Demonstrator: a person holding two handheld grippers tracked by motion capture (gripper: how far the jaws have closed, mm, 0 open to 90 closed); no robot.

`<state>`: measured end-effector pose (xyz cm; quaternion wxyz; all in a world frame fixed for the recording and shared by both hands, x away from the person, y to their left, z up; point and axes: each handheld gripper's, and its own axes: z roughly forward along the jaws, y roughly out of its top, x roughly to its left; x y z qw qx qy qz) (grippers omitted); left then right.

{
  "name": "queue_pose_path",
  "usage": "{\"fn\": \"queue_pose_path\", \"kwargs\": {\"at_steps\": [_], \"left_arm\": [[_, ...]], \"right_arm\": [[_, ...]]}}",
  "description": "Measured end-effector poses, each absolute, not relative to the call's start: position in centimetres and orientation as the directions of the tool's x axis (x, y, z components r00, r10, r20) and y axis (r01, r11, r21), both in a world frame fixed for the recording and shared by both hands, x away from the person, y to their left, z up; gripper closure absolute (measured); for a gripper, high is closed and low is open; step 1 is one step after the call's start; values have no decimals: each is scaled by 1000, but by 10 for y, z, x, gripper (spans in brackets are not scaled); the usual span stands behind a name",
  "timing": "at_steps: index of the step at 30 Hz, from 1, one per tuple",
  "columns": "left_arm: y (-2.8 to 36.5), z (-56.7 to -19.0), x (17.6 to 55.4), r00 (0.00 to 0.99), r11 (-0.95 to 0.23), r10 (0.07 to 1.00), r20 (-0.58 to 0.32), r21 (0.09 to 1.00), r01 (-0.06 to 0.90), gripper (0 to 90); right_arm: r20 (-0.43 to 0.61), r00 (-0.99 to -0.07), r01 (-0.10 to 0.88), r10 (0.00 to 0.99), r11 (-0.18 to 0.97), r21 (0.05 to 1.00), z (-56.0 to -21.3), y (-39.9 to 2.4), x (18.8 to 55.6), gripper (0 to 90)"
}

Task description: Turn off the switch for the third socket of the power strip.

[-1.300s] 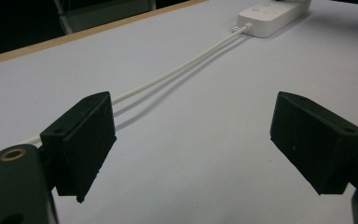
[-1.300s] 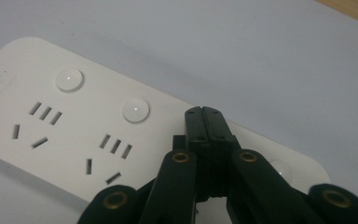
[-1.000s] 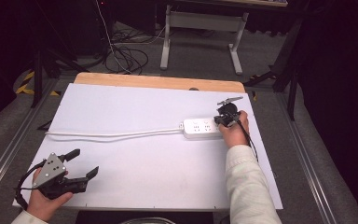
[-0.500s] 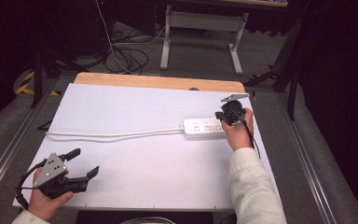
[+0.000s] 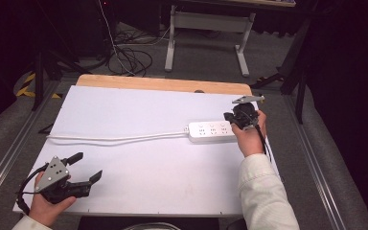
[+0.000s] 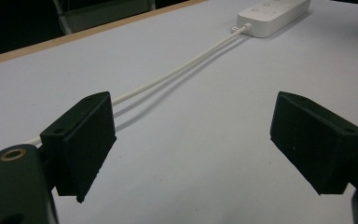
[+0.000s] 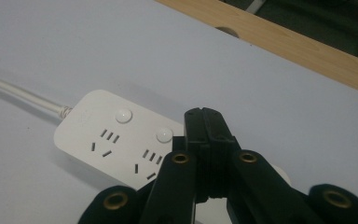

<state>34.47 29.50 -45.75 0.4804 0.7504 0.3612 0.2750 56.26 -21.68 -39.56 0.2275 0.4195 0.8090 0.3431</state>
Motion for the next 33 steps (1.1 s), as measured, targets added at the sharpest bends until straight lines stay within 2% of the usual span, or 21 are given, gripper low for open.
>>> {"fn": "queue_pose_path", "kwargs": {"at_steps": [7, 9, 11, 12, 16, 26, 33], "left_arm": [[295, -458, 345, 586, -271, 808, 59, 921, 281, 144], [295, -458, 345, 586, -272, 808, 59, 920, 281, 144], [295, -458, 345, 586, -270, 809, 57, 921, 283, 144], [295, -458, 345, 586, -271, 808, 58, 920, 283, 144], [295, -457, 345, 585, -267, 809, 54, 921, 285, 144], [296, -456, 344, 591, -272, 805, 47, 915, 297, 152], [297, -454, 343, 593, -253, 805, 24, 917, 307, 150]], "right_arm": [[-80, -551, 500, 831, 405, 765, -391, -218, 558, 898], [-78, -550, 484, 831, 393, 782, -389, -220, 556, 746], [-74, -561, 461, 824, 386, 799, -383, -220, 550, 659], [-74, -561, 461, 824, 386, 799, -383, -220, 550, 659], [-65, -577, 429, 814, 370, 824, -375, -219, 536, 551], [-70, -674, 326, 735, 381, 865, -361, -213, 490, 376], [-48, -701, 301, 712, 356, 885, -365, -218, 462, 324]]}}
